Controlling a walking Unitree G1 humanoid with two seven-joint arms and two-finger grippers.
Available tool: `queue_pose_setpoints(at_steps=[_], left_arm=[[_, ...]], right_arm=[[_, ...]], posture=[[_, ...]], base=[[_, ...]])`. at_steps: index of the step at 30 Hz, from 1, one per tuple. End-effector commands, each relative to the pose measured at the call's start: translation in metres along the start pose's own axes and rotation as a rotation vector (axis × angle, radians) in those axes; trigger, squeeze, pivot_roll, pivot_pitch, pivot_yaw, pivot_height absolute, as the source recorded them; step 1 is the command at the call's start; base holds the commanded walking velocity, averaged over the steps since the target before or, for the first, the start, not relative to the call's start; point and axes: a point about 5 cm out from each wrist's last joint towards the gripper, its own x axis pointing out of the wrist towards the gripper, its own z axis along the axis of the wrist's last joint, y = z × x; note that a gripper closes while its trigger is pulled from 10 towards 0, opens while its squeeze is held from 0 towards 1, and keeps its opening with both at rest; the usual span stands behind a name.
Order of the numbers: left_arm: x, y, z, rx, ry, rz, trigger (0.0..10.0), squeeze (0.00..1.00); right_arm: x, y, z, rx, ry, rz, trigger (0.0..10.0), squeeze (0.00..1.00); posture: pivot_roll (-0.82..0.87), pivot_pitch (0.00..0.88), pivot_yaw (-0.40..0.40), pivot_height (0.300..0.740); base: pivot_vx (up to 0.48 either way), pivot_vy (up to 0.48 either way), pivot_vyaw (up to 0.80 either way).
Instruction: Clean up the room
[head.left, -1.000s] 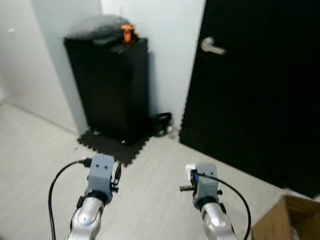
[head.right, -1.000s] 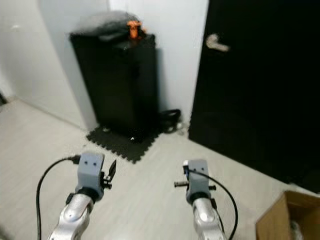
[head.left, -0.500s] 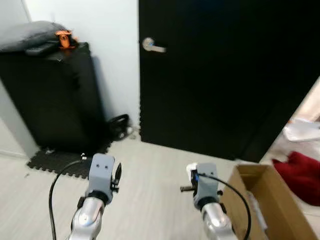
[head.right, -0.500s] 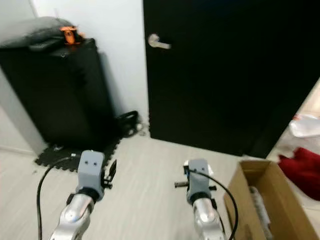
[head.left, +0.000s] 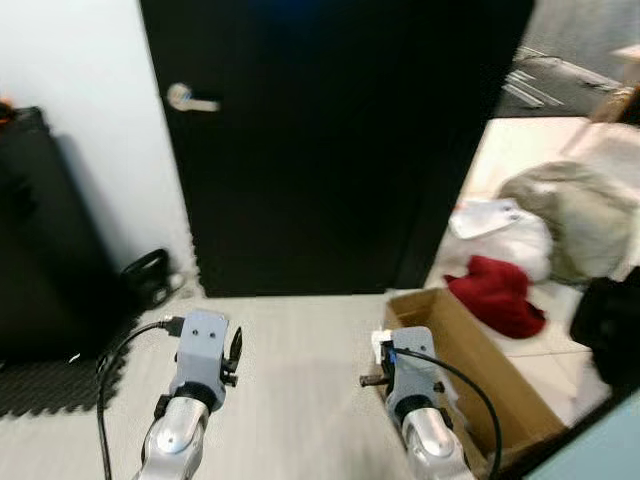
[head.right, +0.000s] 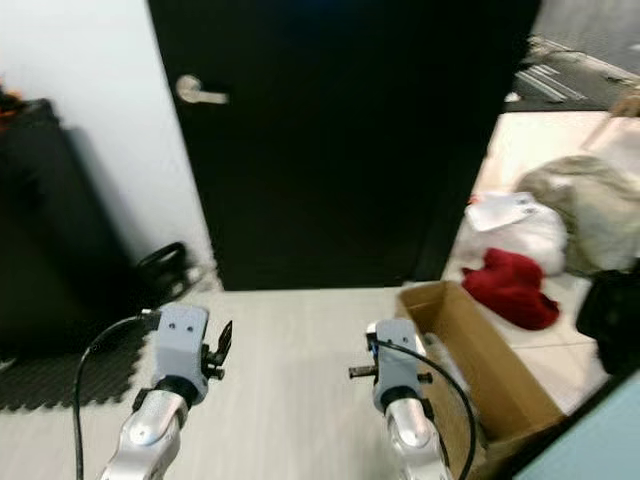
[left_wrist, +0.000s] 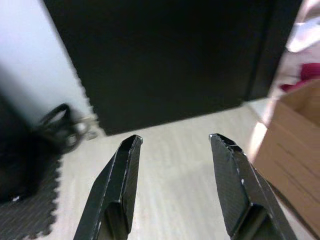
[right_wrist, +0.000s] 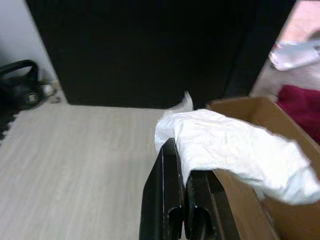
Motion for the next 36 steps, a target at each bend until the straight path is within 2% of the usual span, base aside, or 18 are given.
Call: queue_pose_setpoints(at_steps=[1,27,36], left_arm=[[-0.001,0.001,-0.001,0.004,0.007,0.000,10.0,0.00],[-0.002,0.003,-0.001,-0.003,0.004,0.026,10.0,0.00],[-0.002,0.005,-0.003,0.007,0.019,0.051,10.0,0.00]], right_arm=[[-0.001,0.001,-0.003,-0.001,0.011,0.005,10.0,0.00],[0.000,0.003,-0.005,0.011,0.026,0.039,10.0,0.00],[-0.002,0.014,-0.007,-0.017,0.045,0.103,10.0,0.00]], posture=[[0.03,0.060,0.001,0.740],[0.03,0.066,-0.005,0.740],[0.03,0.073,-0.008,0.740]], base=[[0.000,0.000,-0.80],[0.000,0.000,-0.80],[0.000,0.000,0.00]])
